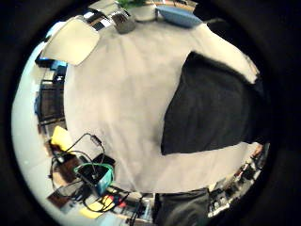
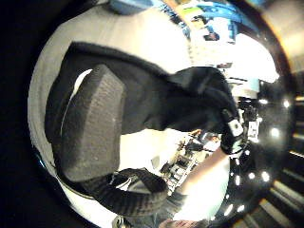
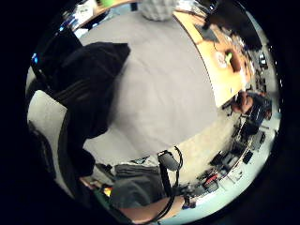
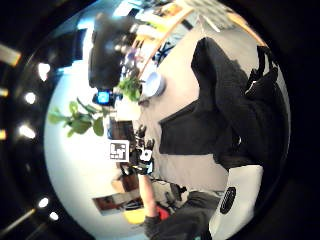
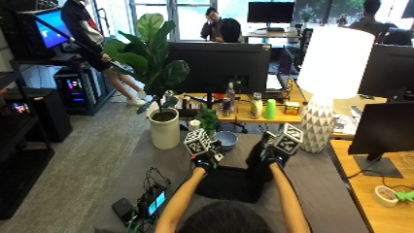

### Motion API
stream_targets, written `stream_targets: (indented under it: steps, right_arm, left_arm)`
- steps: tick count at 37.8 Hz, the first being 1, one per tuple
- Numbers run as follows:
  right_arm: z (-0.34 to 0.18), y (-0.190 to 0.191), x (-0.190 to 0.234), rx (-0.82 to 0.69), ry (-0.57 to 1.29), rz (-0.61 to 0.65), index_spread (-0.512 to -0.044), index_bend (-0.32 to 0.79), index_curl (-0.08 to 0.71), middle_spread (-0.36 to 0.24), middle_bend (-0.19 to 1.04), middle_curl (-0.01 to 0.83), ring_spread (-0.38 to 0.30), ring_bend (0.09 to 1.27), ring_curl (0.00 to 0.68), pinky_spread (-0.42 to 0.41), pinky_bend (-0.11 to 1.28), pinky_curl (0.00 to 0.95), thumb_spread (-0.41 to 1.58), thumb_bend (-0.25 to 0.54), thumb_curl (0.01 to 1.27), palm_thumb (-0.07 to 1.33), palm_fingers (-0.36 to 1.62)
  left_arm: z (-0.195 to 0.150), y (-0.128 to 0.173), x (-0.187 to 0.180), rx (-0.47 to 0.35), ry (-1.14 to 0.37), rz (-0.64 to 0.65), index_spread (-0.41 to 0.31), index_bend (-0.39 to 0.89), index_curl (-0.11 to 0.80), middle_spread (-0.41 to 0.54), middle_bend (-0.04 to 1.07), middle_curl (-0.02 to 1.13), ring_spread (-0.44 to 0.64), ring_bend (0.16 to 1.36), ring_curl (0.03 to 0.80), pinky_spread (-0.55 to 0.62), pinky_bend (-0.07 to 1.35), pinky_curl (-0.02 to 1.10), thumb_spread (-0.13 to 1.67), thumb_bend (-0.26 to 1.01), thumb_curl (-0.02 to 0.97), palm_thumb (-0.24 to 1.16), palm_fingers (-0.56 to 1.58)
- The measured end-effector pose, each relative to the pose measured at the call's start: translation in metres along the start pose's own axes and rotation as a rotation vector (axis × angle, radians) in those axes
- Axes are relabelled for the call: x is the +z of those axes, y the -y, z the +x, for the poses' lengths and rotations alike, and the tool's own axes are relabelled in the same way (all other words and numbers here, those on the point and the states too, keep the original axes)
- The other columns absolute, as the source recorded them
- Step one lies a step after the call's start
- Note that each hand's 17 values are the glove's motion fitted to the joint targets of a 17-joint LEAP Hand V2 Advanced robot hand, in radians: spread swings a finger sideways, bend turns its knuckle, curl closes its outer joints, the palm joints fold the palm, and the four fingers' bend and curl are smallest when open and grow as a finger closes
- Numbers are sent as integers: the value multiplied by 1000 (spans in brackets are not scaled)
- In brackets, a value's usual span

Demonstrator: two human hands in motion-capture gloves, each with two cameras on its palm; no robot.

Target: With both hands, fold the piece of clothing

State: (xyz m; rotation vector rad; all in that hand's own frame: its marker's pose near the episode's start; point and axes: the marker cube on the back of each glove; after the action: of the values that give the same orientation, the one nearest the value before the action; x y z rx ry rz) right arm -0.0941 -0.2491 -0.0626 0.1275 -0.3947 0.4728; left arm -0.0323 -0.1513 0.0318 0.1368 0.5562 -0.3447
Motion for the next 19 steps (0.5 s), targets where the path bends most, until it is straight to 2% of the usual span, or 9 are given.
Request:
stream_targets:
  steps: [1,3,6,10,14,19]
  right_arm:
    - [-13,-2,1,-41,-10,50,-193,144,306,-114,444,534,-218,731,503,-242,728,501,895,67,416,1099,1280]
    - [-35,-13,13,-84,-25,70,-193,145,311,-116,449,535,-219,734,504,-245,732,503,880,56,422,1106,1276]
    - [-75,-35,48,-129,-43,17,-193,138,315,-117,454,537,-222,739,505,-250,745,507,853,36,433,1109,1271]
    - [-133,-66,103,-193,-68,-71,-197,132,318,-118,461,538,-224,745,506,-252,758,511,822,13,449,1117,1265]
    - [-183,-97,156,-281,-90,-176,-202,114,315,-124,470,540,-225,752,507,-253,768,512,788,-16,466,1106,1244]
    - [-205,-136,220,-321,-118,-349,-202,65,291,-127,474,541,-227,774,511,-254,800,519,739,-26,488,1096,1197]
  left_arm:
    - [0,0,-11,1,-38,43,-47,167,337,140,172,253,333,532,323,353,364,367,1286,2,197,101,126]
    - [-1,-1,-34,-8,-112,143,-44,173,340,139,176,258,323,535,325,341,370,370,1301,4,199,112,148]
    - [-8,6,-59,-2,-244,246,-46,193,348,128,178,263,297,539,322,309,361,364,1344,15,201,136,217]
    - [-21,20,-79,72,-339,352,-47,200,361,115,175,268,268,521,310,278,336,353,1382,25,203,163,273]
    - [-36,15,-89,11,-340,332,-52,221,379,100,171,279,240,511,312,247,313,350,1420,34,207,185,337]
    - [-47,3,-100,-12,-296,340,-54,230,396,93,163,284,217,493,310,227,290,346,1443,36,210,199,376]
